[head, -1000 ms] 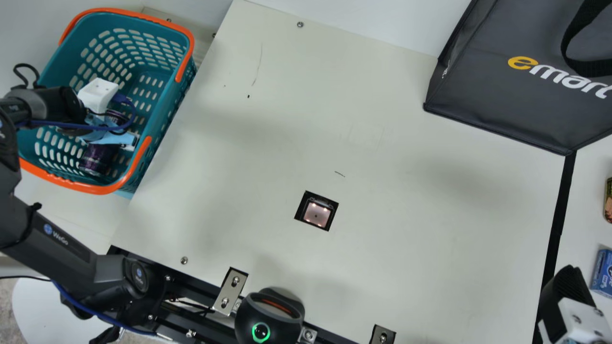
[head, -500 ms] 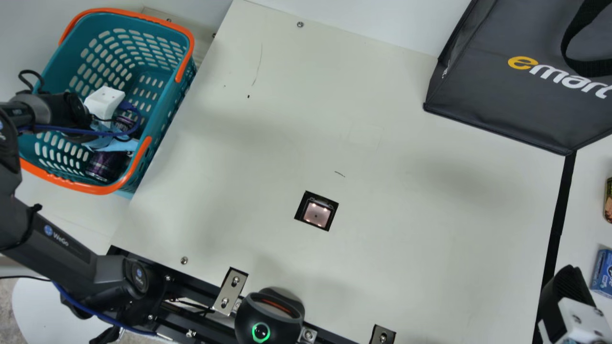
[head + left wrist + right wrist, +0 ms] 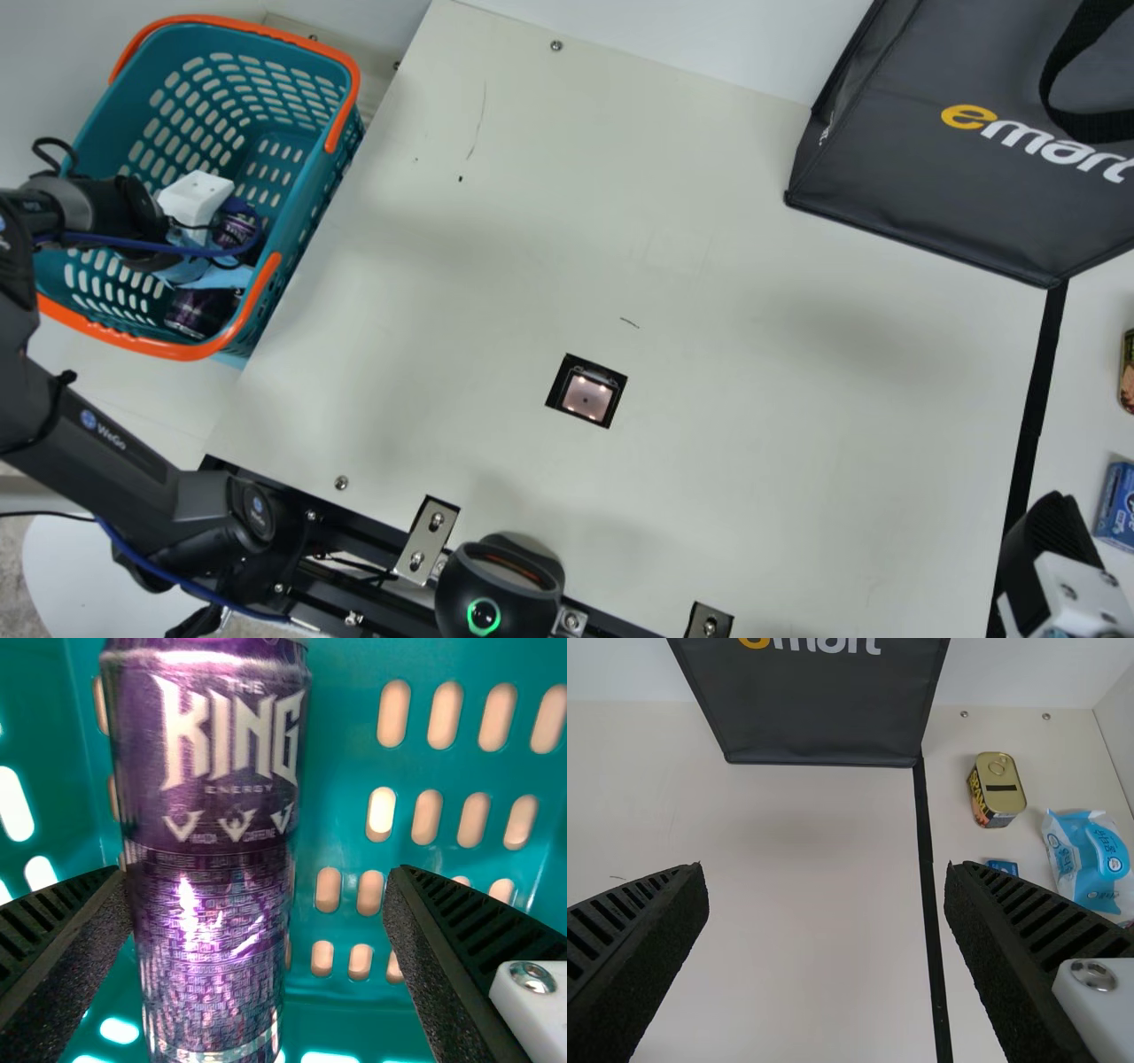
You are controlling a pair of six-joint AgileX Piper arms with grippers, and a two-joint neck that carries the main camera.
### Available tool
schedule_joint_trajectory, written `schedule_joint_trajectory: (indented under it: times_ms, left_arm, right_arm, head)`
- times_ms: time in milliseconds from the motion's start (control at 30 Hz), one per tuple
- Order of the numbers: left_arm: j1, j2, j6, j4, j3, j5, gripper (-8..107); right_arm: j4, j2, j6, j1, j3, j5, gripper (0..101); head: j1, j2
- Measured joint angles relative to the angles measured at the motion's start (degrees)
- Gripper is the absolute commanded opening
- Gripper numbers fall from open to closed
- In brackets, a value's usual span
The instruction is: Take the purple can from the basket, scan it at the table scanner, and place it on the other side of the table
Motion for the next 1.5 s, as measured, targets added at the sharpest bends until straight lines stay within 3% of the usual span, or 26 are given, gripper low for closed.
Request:
schedule_joint_trajectory:
  times_ms: [600,867,1333,1367,1500]
  left_arm:
    - [-0.9,5.0,2.5,1.1,-10.0,10.4,90]
    - [-0.7,6.6,3.9,0.2,-11.4,12.1,90]
    - [-0.2,4.9,6.1,-1.1,-10.2,11.4,-4]
    - [0.0,4.4,6.5,-1.9,-10.0,11.4,-8]
    - [0.1,1.9,8.0,-4.5,-9.2,11.7,-8]
  right_arm:
    - [0.0,0.0,0.0,0.0,0.0,0.1,95]
    - [0.0,0.0,0.0,0.0,0.0,0.1,95]
    - [0.0,0.0,0.0,0.0,0.0,0.1,95]
    - [0.0,0.0,0.0,0.0,0.0,0.1,95]
    - [0.0,0.0,0.0,0.0,0.0,0.0,95]
  head:
    - [0.0,0.0]
    - [0.0,0.0]
    - [0.0,-0.1]
    - [0.0,0.0]
    - [0.0,0.0]
